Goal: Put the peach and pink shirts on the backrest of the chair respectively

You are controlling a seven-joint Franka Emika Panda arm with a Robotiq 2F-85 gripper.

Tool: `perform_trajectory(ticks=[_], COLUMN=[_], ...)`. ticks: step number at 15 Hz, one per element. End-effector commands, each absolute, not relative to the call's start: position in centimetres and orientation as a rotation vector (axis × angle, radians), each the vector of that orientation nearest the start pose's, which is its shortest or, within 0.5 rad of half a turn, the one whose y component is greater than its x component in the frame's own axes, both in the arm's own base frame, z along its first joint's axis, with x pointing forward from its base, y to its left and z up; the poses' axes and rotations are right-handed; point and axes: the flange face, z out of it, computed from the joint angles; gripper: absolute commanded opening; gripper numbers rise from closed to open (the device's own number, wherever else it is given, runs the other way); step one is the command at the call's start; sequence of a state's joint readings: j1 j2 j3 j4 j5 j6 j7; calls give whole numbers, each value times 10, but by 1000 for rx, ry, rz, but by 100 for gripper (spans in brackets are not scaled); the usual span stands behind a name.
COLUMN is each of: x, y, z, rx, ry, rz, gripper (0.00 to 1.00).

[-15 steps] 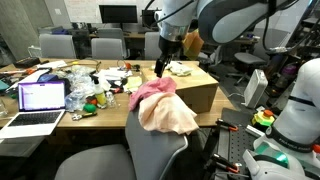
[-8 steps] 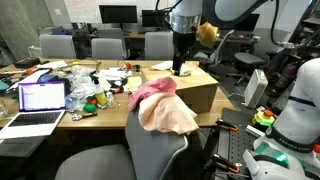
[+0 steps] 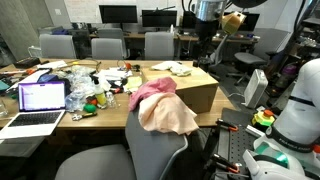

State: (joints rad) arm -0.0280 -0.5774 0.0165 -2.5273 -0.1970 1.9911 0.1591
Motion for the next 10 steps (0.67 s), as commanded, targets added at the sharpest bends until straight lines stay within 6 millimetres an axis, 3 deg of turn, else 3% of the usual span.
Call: perform_trajectory(ticks=[1, 6, 7, 8, 9, 10], x=[335, 290, 305, 298, 304, 301], y=[-43, -84, -99, -109, -94, -102], z=[473, 452, 476, 475, 463, 468], rx=[-3227, -3144, -3138, -3109, -3154, -3140], ry=[353, 523, 556, 584, 551, 576], rz=[-227, -369, -400, -439, -330, -364], gripper=[100, 100, 100, 100, 100, 100])
